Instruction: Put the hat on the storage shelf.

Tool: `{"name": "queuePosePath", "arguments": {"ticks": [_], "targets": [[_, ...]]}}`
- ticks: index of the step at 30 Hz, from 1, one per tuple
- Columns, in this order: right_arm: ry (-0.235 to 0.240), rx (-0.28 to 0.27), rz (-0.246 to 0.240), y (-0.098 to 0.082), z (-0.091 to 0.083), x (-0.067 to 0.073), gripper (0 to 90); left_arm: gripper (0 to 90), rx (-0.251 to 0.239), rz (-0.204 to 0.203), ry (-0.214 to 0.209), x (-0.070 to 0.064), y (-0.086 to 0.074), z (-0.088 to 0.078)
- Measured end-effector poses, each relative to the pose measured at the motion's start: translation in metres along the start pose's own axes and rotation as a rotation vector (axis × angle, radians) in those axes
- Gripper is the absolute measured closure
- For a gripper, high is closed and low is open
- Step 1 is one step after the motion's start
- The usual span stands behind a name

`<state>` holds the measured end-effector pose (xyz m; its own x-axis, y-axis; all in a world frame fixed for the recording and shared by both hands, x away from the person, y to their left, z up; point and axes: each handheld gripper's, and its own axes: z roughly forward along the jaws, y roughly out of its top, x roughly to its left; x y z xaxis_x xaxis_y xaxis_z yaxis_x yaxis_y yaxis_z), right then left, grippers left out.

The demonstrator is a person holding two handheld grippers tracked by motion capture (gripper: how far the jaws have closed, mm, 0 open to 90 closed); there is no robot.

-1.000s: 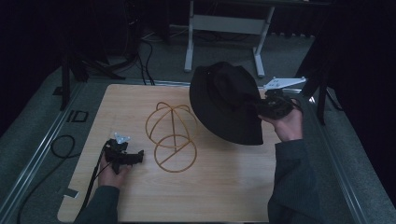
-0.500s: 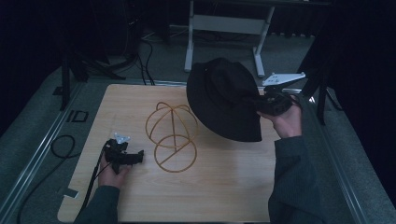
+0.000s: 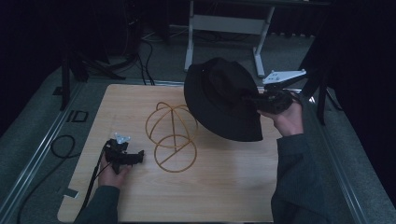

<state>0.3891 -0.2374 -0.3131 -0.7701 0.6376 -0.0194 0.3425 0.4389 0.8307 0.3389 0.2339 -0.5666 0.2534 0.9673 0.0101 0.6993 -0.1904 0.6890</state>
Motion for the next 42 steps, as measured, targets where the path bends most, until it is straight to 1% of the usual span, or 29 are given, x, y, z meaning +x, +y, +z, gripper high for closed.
{"name": "queuePosePath", "arguments": {"ticks": [2, 5, 8, 14, 19, 26, 31, 36, 42], "targets": [[0.011, 0.002, 0.002, 0.002, -0.001, -0.001, 86.7, 1.3, 0.001, 0.001, 0.0, 0.0, 0.0, 0.0], [0.012, 0.005, -0.001, 0.002, -0.001, -0.001, 86.7, 1.3, 0.001, 0.0, 0.0, 0.0, 0.0, 0.0], [0.02, 0.006, -0.013, 0.005, -0.004, 0.0, 86.7, 1.3, 0.001, 0.001, 0.0, 0.0, 0.0, 0.0], [0.048, -0.01, -0.025, 0.01, -0.009, 0.001, 86.7, 1.3, 0.0, 0.0, -0.001, 0.0, 0.0, 0.0], [0.064, -0.005, -0.036, 0.013, -0.013, 0.003, 86.7, 1.3, 0.0, -0.002, -0.001, 0.0, 0.0, 0.0], [0.076, -0.003, -0.045, 0.016, -0.019, 0.005, 86.7, 1.3, 0.001, -0.002, -0.001, 0.0, 0.0, 0.0], [0.099, -0.007, -0.05, 0.018, -0.02, 0.007, 86.6, 1.3, 0.002, -0.001, -0.001, 0.0, 0.0, 0.0], [0.123, -0.012, -0.058, 0.021, -0.017, 0.012, 86.5, 1.3, 0.002, 0.0, -0.001, 0.0, 0.0, 0.0], [0.139, -0.036, -0.057, 0.024, -0.015, 0.015, 86.2, 1.3, 0.003, 0.0, -0.001, 0.0, 0.0, 0.0]]}}
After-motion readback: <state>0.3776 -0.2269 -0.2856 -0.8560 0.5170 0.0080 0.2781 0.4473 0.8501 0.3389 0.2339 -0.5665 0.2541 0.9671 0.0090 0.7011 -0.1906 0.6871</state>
